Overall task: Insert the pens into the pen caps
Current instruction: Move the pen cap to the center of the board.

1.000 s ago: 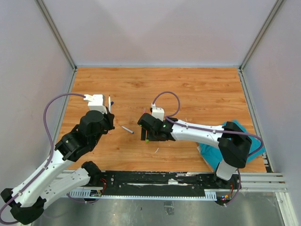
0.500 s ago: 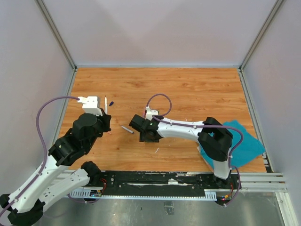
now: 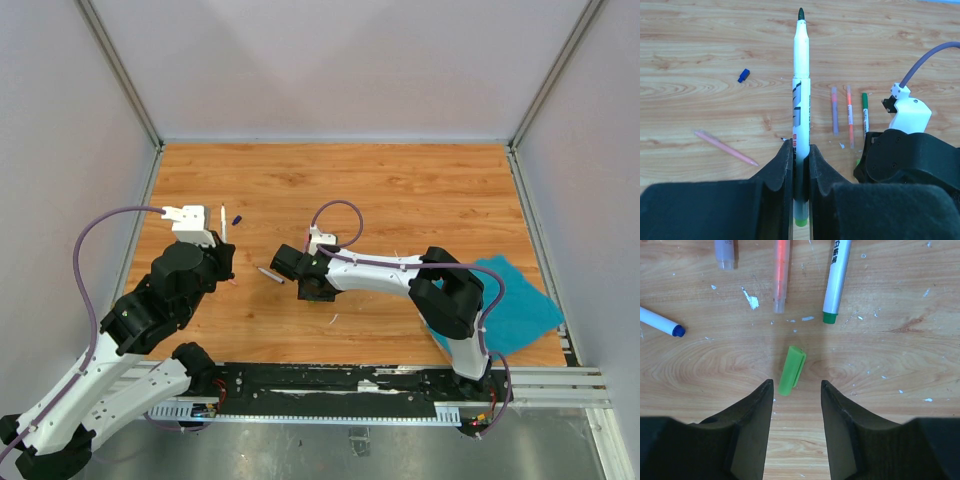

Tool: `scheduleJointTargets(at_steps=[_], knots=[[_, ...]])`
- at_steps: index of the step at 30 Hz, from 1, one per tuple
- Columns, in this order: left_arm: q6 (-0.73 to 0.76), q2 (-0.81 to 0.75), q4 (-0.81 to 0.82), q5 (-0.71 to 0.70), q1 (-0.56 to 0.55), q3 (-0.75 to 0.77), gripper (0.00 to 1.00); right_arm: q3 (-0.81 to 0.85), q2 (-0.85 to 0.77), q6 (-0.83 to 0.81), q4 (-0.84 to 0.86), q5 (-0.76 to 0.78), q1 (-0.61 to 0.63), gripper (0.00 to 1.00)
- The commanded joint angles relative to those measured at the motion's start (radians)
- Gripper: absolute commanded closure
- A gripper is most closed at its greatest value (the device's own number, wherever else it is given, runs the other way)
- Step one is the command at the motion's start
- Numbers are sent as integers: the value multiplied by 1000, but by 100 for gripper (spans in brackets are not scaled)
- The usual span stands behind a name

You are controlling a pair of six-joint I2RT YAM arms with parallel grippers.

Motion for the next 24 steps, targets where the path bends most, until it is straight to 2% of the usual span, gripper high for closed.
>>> scheduleJointTargets(at_steps=[1,13,18,24], knots=[[19,-12,10,-5,8,6,99,38,46,39,-40,53,-8,57],[20,-11,17,4,8,-1,100,52,92,40,-69,45,-8,66],[20,-12,18,2,8,-2,99,43,81,1,-73,45,-5,81],[20,-13,18,2,8,-2,99,-60,-28,-145,28,55,1,89]])
